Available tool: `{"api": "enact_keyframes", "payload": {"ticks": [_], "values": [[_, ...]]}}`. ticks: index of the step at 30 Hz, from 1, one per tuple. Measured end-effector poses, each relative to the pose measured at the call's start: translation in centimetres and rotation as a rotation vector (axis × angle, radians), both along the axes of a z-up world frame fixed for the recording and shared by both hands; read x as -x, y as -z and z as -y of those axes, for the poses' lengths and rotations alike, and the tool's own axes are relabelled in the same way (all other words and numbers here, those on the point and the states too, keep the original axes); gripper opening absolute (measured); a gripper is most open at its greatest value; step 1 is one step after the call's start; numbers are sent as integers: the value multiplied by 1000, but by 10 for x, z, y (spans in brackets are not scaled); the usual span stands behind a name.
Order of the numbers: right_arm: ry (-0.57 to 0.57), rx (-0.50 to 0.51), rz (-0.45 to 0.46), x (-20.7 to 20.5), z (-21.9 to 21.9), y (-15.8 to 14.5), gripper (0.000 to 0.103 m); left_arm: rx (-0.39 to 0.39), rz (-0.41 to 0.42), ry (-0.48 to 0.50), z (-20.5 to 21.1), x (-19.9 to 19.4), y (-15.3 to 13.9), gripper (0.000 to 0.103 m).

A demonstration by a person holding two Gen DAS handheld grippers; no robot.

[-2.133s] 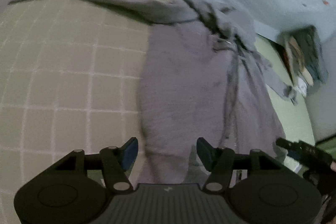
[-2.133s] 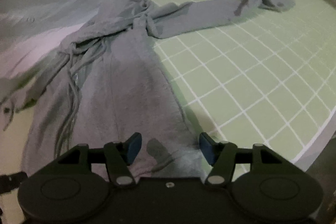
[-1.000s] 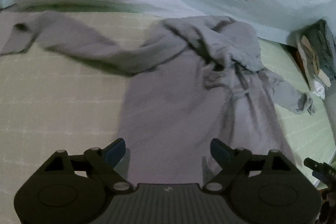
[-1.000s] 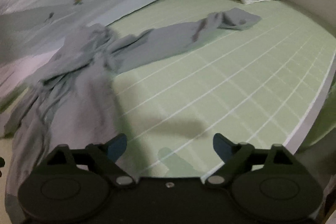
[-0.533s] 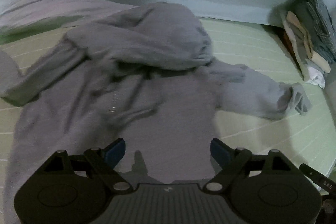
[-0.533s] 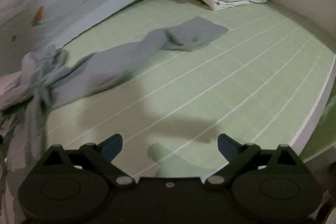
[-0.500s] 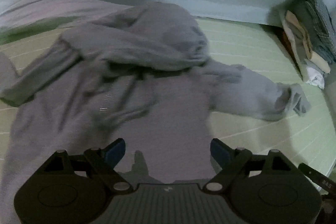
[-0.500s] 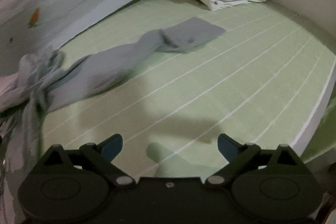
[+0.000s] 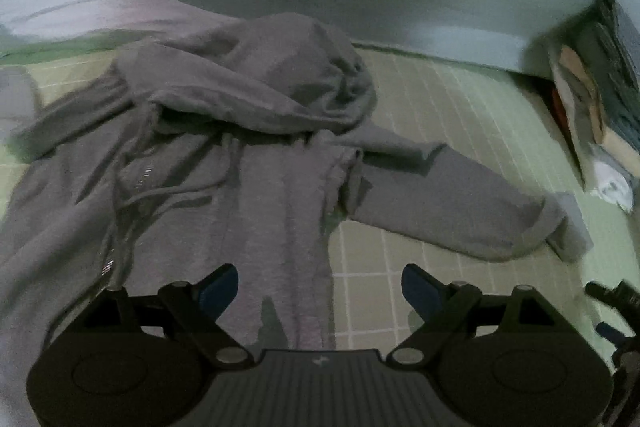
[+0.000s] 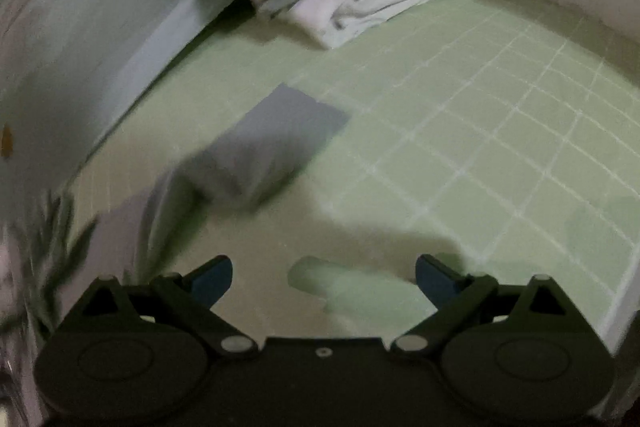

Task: Fold clothes
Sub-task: 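Release the hem with the left gripper and open both grippers above the hoodie, then grasp the grey sleeve cuff with the right gripper, pull it outward, release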

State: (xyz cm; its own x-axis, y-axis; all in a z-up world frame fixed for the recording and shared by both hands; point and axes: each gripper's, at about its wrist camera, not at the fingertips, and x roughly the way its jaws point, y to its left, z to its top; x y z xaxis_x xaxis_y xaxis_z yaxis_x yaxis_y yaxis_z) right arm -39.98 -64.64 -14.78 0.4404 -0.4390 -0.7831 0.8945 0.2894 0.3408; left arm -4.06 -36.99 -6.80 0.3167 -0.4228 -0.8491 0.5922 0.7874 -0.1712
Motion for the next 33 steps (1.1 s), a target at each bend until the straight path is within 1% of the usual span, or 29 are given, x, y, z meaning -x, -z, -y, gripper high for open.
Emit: {"api": "enact_keyframes", "payload": {"ticks": [3, 5, 10, 15, 20, 21, 24, 25, 26, 27, 28, 29, 30, 31, 32, 33], "values": [[5, -7, 28, -9, 25, 1, 99, -4, 5, -71, -10, 6, -2, 90], [5, 2, 29, -17, 37, 2, 99, -16, 4, -109, -16, 8, -3, 90], [-36, 64, -33, -44, 64, 4, 99, -53, 17, -180, -29, 10, -7, 90], [-74, 170, -102, -76, 64, -11, 98, -70, 34, -211, -30, 9, -12, 91], [-170, 179, -150, -119, 58, -9, 98, -92, 17, -231, -24, 4, -7, 91], [-170, 159, -146, -123, 59, -6, 98, -90, 14, -228, -23, 4, -6, 91], [-160, 99, -148, -133, 66, 4, 93, -85, 9, -219, -20, 3, -6, 91], [-164, 116, -162, -135, 64, 5, 90, -85, 8, -216, -18, 3, -6, 92], [-173, 132, -177, -135, 64, 5, 87, -84, 7, -213, -16, 3, -5, 92], [-181, 146, -192, -136, 64, 5, 80, -85, 7, -210, -15, 3, -5, 92], [-190, 160, -207, -137, 64, 5, 66, -86, 9, -207, -13, 2, -5, 92], [-198, 173, -222, -138, 64, 4, 57, -87, 13, -202, -11, 1, -5, 92], [-207, 187, -237, -138, 64, 4, 42, -86, 16, -199, -9, 1, -5, 92], [-206, 185, -231, -137, 65, 2, 24, -83, 19, -198, -8, 0, -6, 92], [-204, 180, -221, -135, 67, 1, 15, -79, 20, -198, -8, -2, -6, 92], [-199, 179, -208, -133, 69, -1, 15, -73, 20, -201, -8, -3, -6, 92]]}}
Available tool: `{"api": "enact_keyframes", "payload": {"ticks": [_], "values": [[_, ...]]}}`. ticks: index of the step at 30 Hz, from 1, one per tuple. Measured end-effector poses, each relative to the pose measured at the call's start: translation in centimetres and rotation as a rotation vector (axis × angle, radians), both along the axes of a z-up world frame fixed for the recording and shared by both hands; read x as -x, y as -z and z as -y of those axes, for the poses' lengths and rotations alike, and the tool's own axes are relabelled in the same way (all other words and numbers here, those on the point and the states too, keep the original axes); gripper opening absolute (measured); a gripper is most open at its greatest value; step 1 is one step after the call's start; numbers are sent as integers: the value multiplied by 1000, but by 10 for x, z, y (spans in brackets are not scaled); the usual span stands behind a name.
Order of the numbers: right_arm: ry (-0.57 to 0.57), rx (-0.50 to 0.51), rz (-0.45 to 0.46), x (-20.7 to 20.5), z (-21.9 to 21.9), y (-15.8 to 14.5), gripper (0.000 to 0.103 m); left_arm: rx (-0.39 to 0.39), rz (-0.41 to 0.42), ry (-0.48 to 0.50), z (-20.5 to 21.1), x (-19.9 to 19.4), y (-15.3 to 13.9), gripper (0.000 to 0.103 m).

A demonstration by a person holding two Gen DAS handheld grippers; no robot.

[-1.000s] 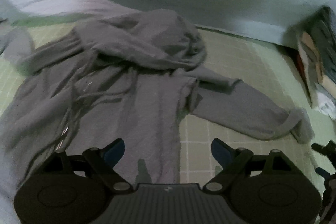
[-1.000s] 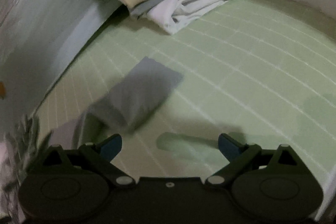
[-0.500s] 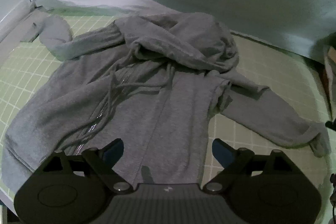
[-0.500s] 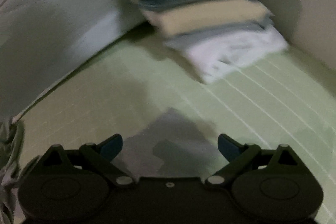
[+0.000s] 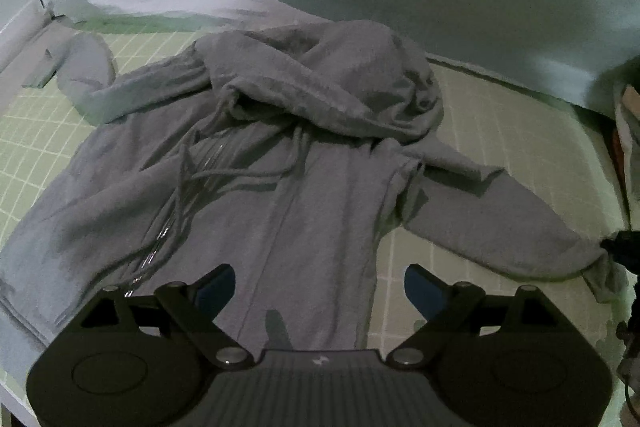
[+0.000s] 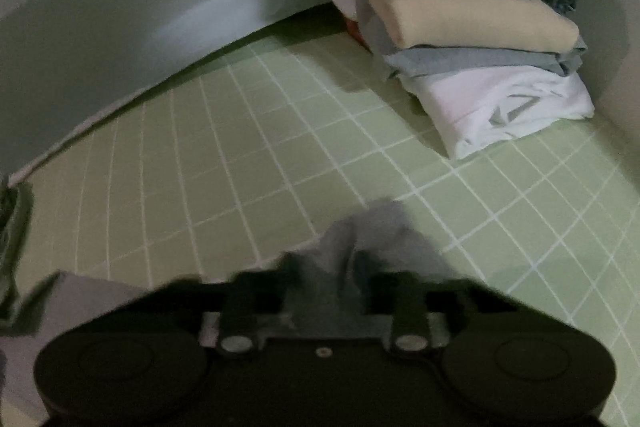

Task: Fold clothes
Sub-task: 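Grasp the grey sleeve cuff with the right gripper, pull it outward, release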

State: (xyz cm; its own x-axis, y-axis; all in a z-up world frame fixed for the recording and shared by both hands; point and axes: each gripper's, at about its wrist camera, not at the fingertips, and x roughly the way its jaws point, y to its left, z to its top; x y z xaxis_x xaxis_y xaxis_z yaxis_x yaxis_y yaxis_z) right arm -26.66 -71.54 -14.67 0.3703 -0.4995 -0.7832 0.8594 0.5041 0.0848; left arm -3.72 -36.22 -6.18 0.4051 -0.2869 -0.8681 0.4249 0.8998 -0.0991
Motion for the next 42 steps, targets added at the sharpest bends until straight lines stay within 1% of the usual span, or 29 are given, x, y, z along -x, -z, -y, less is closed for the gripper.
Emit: {"api": "enact_keyframes", "payload": {"ticks": [2, 4, 6, 9, 10, 11, 13, 15, 16, 17, 18, 20, 22, 25, 30, 32, 35, 39, 41, 42], "values": [[19, 27, 43, 6, 3, -9, 15, 11, 3, -6, 1, -3, -1, 92], [41, 77, 125, 19, 5, -29, 14, 20, 6, -14, 1, -6, -2, 92], [61, 151, 222, 40, 3, -54, 14, 26, 5, -25, -1, -8, -2, 92], [86, 234, 272, 74, -6, -73, 15, 36, -8, -46, -6, -10, 1, 92], [95, 232, 257, 83, -7, -70, 17, 39, -17, -54, -8, -11, 2, 92], [118, 195, 234, 93, -5, -58, 19, 43, -26, -63, -10, -12, 4, 92], [180, 91, 186, 112, 0, -30, 27, 58, -56, -84, -13, -15, 9, 92], [253, -6, 189, 132, 0, -10, 34, 72, -84, -103, -16, -18, 14, 92], [277, -25, 195, 139, -3, -6, 40, 73, -84, -101, -15, -19, 15, 92], [289, -36, 198, 143, -6, -5, 44, 73, -84, -98, -15, -19, 15, 92], [299, -45, 201, 147, -8, -5, 46, 73, -84, -96, -14, -19, 15, 92], [311, -77, 217, 149, -9, -5, 47, 74, -83, -87, -12, -19, 15, 92], [323, -110, 234, 150, -9, -5, 58, 77, -78, -74, -9, -18, 14, 92], [381, -168, 266, 153, 0, 0, 69, 72, -61, -51, -7, -15, 10, 92], [476, -237, 369, 163, 14, -4, 75, 78, -56, -71, -15, -15, 7, 93], [492, -236, 400, 164, 17, -9, 78, 85, -59, -90, -19, -17, 6, 93], [504, -249, 403, 162, 25, -10, 80, 97, -64, -115, -23, -18, 5, 93], [548, -305, 390, 162, 41, -2, 80, 101, -71, -123, -23, -18, 6, 93], [553, -330, 352, 160, 48, 4, 78, 100, -70, -119, -22, -17, 6, 93], [548, -341, 339, 159, 51, 7, 66, 100, -69, -117, -21, -17, 6, 93]]}}
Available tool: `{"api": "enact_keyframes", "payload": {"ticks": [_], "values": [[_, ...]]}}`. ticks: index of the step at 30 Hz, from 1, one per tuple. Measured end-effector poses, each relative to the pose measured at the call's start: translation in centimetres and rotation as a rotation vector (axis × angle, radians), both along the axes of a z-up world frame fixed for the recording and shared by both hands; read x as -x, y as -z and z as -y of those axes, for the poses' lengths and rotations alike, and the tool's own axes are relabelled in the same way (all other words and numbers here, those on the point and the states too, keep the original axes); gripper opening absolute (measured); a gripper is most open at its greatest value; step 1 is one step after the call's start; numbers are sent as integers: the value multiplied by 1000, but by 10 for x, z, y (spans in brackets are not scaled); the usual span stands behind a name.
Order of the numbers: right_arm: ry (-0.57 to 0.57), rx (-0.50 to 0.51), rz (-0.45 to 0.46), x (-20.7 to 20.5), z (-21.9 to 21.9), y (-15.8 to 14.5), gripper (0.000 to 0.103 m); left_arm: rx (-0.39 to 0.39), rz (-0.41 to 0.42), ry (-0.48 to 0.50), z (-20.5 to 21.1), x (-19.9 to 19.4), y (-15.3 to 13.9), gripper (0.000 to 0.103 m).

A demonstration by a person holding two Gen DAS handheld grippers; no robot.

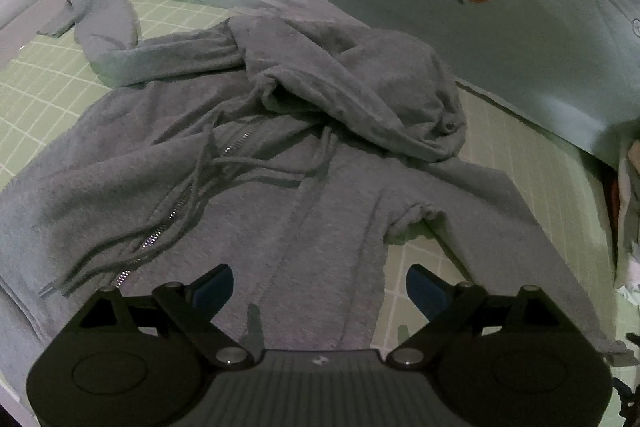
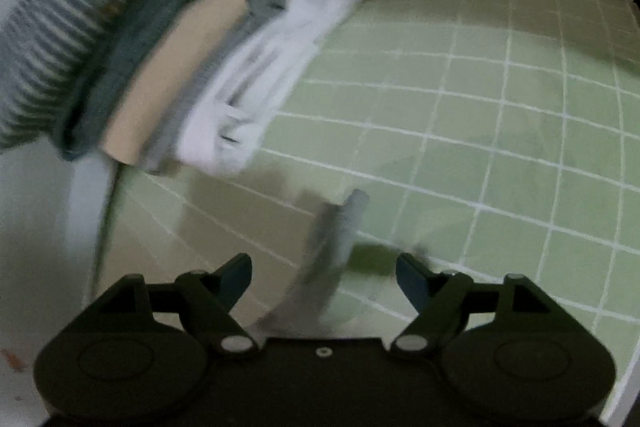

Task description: Fold clothes

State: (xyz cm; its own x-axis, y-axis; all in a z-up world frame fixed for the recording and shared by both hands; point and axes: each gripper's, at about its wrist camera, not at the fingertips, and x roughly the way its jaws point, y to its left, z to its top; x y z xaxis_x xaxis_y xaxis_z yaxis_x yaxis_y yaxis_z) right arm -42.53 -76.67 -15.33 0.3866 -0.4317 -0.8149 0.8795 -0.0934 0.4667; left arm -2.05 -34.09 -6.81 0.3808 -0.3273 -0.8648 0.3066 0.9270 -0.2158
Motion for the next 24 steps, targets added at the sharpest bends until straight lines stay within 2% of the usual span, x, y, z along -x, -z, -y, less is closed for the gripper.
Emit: {"api": "enact_keyframes", "payload": {"ticks": [1, 2, 3, 7, 9, 11, 13, 15, 16, 17, 18, 19, 21, 24], "values": [[-18, 1, 13, -1, 3, 2, 39, 1, 2, 2, 0, 0, 0, 93], [-43, 13, 34, -1, 5, 1, 27, 1, 5, 3, 1, 0, -1, 93], [-55, 55, 42, -1, 5, -6, 5, 2, 10, 4, 1, 0, -1, 93], [-44, 320, 84, 11, -7, -50, 5, 0, 28, 2, 1, 1, -4, 93], [-46, 418, 81, 19, -11, -68, 5, -3, 33, -5, 0, 1, -5, 93], [-50, 423, 68, 26, -7, -63, 5, -1, 34, -17, -3, 0, -5, 93], [-43, 360, -33, 28, 0, -38, 11, 5, 29, -33, -8, 0, -4, 93], [-30, 238, -152, 30, 5, -7, 14, 3, 33, -45, -14, 0, -5, 93], [-23, 223, -170, 32, 1, -2, 21, -3, 38, -49, -18, 1, -6, 93], [-15, 218, -180, 34, -4, 0, 28, -8, 44, -53, -22, 2, -8, 93], [-7, 212, -189, 36, -10, 2, 48, -14, 49, -57, -26, 3, -9, 93], [1, 207, -199, 38, -15, 4, 64, -19, 54, -61, -30, 4, -11, 93], [-35, 236, -242, 30, -26, -2, 68, -31, 58, -74, -41, 4, -13, 93], [-88, 289, -290, 15, -46, -13, 81, -41, 56, -99, -60, 2, -15, 93]]}}
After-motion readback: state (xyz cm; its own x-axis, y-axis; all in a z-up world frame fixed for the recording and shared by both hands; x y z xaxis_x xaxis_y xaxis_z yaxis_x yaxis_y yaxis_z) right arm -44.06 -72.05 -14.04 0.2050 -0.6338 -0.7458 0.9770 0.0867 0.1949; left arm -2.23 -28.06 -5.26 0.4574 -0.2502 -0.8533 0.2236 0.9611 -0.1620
